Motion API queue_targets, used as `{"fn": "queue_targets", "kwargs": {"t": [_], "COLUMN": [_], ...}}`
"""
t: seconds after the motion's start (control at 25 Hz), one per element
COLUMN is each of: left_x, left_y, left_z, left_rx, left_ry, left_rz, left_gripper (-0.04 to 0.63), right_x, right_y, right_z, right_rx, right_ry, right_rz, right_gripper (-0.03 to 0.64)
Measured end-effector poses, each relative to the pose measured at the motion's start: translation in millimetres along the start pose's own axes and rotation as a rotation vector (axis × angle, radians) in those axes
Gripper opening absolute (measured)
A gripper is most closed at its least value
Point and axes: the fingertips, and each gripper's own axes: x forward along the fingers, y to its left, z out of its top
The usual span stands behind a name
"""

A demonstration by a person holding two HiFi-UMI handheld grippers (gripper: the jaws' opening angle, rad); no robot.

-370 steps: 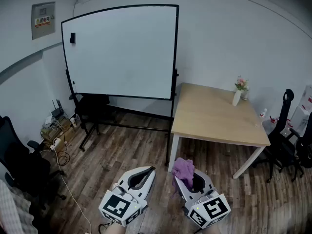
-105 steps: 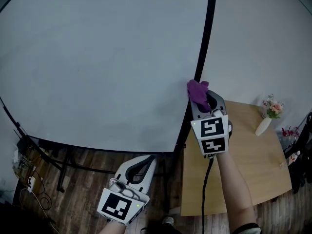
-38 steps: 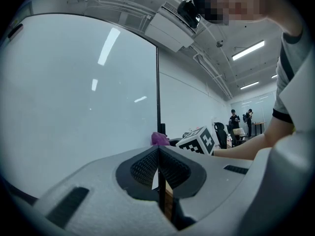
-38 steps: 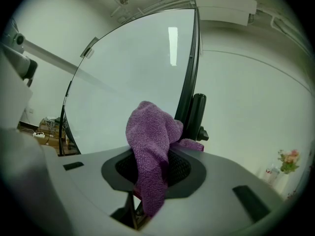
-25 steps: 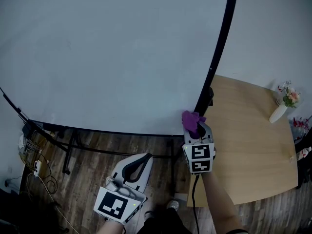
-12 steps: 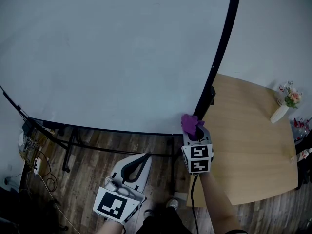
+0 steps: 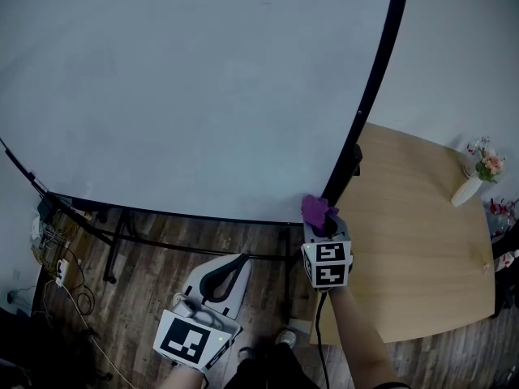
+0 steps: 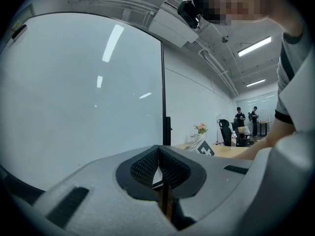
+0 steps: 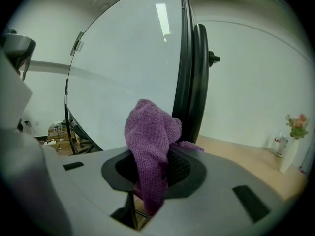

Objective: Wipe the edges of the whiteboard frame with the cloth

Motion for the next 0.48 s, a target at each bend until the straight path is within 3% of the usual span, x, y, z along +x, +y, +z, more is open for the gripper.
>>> {"fn": "queue_targets", "kwargs": {"t": [0.48], "left_x": [2.6], "left_y": [2.1], "left_z": [-2.2], "left_rx": [0.0], "left_ry": [0.014], "left_rz": [0.021], "left_gripper": [0.017], "right_x": [7.4], "right_y": [4.4], "right_z": [-23.5], "right_rx": [-0.017], "right_ry": [0.086], "right_rz": [0.02], "right_gripper": [0.104]}}
